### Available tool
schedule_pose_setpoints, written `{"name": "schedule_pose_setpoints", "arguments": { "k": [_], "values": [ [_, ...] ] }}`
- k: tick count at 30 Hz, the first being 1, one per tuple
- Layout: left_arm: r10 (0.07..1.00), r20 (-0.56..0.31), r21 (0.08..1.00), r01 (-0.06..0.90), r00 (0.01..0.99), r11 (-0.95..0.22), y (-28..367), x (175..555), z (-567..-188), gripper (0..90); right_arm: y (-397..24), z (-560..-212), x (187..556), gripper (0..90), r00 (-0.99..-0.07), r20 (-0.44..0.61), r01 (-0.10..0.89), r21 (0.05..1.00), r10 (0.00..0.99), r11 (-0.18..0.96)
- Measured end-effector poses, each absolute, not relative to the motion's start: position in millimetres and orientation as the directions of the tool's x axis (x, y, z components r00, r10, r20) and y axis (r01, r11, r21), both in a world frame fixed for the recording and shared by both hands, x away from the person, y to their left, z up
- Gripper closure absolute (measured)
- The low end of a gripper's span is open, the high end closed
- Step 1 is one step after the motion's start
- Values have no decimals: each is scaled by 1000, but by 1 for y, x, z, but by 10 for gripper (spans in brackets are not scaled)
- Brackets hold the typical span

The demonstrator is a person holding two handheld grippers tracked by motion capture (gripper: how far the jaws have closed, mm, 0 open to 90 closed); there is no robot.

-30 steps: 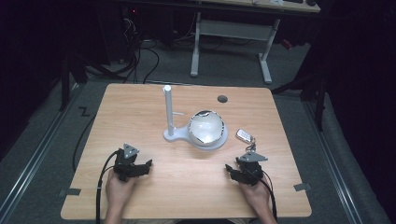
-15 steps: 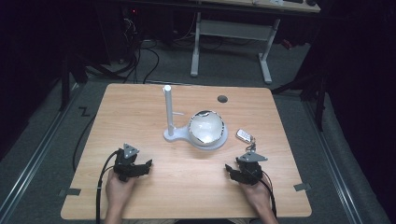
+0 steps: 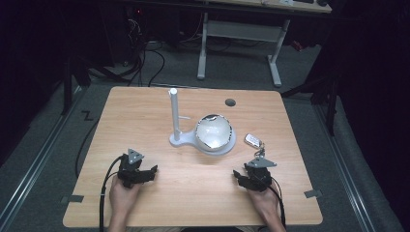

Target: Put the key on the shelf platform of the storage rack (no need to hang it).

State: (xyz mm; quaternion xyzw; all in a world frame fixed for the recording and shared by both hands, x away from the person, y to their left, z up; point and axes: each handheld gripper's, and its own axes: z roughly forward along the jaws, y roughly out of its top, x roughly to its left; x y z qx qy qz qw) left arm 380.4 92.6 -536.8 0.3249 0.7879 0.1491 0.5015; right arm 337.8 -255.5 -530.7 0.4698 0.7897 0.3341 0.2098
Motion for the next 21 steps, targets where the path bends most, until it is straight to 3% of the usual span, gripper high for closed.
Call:
{"name": "schedule_pose_setpoints", "arguments": {
  "k": [21],
  "values": [
    [661, -694, 560, 362, -287, 745, 93, 380, -537, 206, -271, -513, 328, 488, -454, 12, 586, 758, 891, 287]
  ]
}}
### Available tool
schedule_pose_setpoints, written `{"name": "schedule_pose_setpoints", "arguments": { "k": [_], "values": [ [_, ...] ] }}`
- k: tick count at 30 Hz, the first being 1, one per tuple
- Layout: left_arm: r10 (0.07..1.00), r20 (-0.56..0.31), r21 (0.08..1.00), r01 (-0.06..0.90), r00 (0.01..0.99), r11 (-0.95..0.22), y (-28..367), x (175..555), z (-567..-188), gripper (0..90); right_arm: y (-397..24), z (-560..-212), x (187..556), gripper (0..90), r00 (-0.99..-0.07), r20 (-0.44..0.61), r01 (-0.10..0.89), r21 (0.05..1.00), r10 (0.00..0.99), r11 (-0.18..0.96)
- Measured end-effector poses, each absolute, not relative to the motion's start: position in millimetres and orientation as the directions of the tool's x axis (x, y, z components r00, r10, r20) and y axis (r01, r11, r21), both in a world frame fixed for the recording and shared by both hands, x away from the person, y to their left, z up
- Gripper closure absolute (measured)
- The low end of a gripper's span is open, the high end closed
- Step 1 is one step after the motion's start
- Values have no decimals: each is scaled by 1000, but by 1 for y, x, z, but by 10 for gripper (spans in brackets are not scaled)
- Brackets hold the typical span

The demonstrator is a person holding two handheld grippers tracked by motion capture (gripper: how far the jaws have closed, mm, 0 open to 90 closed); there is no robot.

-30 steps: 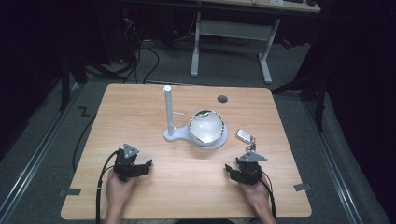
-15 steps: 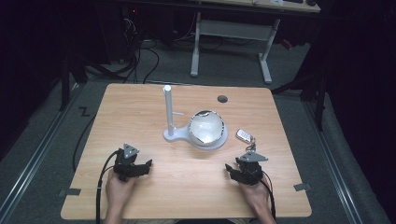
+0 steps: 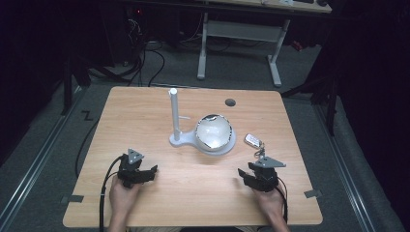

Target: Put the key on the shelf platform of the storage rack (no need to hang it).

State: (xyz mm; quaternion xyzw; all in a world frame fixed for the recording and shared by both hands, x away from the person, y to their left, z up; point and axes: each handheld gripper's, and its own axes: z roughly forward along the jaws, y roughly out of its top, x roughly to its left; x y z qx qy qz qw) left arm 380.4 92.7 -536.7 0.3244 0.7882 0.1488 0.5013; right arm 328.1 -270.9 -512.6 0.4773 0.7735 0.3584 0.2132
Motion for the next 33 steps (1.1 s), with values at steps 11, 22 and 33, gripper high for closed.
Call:
{"name": "schedule_pose_setpoints", "arguments": {
  "k": [11, 22, 33],
  "values": [
    [662, -693, 561, 362, -285, 744, 93, 380, -537, 205, -295, -501, 324, 496, -382, 4, 577, 782, 924, 235],
    [669, -689, 569, 364, -278, 738, 93, 380, -537, 204, -317, -499, 329, 493, -317, 40, 599, 783, 948, 168],
    [665, -691, 564, 363, -283, 741, 93, 380, -537, 204, -335, -505, 351, 480, -250, 44, 642, 755, 967, 132]
  ]
}}
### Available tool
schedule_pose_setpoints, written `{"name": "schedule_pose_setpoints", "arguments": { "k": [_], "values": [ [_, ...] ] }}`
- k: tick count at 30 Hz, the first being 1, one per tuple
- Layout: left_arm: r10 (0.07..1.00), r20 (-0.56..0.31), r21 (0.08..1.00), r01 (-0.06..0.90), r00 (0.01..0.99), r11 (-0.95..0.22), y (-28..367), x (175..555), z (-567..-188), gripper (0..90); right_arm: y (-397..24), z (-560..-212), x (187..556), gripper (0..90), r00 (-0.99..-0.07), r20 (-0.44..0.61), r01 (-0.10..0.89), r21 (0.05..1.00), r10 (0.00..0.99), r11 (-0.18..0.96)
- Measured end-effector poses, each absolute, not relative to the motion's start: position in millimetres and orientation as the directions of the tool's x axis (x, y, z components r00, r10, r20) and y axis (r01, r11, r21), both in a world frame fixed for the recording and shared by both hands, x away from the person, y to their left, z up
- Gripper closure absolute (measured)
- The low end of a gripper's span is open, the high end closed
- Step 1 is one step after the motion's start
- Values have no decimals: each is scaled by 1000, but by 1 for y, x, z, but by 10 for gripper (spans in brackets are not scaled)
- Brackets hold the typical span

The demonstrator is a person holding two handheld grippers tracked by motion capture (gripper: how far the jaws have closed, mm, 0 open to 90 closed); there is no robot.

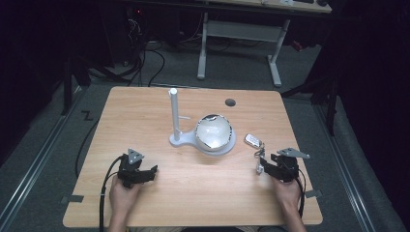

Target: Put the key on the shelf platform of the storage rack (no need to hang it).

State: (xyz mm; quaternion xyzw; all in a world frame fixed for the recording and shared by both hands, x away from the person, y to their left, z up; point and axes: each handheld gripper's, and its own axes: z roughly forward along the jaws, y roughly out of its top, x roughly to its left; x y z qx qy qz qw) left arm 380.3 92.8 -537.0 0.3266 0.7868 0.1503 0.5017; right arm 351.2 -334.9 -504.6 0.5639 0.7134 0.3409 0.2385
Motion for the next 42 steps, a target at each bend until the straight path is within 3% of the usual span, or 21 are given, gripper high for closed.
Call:
{"name": "schedule_pose_setpoints", "arguments": {
  "k": [14, 29, 42],
  "values": [
    [670, -689, 569, 366, -276, 736, 93, 380, -537, 203, -336, -515, 367, 457, -208, 67, 686, 721, 976, 97],
    [669, -690, 568, 365, -277, 737, 93, 380, -537, 203, -323, -519, 384, 450, -215, 27, 734, 664, 976, 144],
    [670, -689, 570, 365, -276, 736, 93, 380, -537, 203, -318, -520, 384, 729, -228, -44, 720, 664, 973, 199]
  ]
}}
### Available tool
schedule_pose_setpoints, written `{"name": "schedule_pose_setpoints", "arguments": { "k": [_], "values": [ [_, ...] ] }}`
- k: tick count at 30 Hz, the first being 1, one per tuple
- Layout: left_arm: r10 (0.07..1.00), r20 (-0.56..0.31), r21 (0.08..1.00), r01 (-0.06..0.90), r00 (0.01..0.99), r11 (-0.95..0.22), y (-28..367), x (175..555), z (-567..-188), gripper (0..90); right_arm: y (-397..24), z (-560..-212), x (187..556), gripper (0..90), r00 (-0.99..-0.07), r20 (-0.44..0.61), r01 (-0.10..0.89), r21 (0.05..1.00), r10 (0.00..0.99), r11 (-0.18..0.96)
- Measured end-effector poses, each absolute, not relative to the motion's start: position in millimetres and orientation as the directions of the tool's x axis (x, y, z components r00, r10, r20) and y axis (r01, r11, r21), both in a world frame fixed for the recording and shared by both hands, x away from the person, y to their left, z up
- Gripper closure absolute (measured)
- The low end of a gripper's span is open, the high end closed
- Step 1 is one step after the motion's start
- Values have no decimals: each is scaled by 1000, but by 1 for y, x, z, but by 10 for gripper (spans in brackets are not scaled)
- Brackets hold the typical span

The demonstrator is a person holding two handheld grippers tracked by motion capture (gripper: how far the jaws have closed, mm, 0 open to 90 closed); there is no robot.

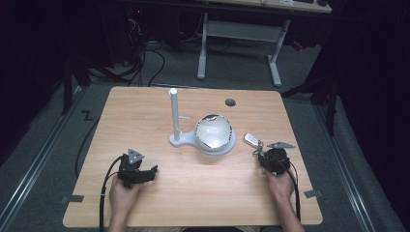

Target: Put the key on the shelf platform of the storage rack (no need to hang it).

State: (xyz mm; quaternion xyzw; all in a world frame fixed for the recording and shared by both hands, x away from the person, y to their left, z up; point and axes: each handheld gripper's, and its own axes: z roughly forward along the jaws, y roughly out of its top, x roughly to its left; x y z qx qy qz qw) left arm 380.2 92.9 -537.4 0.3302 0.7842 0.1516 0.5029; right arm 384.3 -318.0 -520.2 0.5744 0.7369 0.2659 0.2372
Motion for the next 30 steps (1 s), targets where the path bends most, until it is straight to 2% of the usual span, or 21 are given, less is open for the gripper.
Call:
{"name": "schedule_pose_setpoints", "arguments": {
  "k": [1, 14, 19, 30],
  "values": [
    [671, -688, 571, 366, -275, 735, 93, 380, -537, 203, -317, -520, 384, 750, -230, -49, 718, 665, 972, 203],
    [671, -688, 570, 366, -276, 735, 93, 380, -537, 203, -321, -518, 383, 760, -233, -19, 706, 685, 972, 182],
    [671, -689, 570, 365, -276, 736, 93, 380, -537, 203, -323, -508, 376, 761, -256, -32, 644, 739, 966, 195],
    [670, -689, 569, 365, -277, 737, 93, 380, -537, 203, -328, -480, 366, 763, -278, -32, 578, 793, 960, 193]
  ]
}}
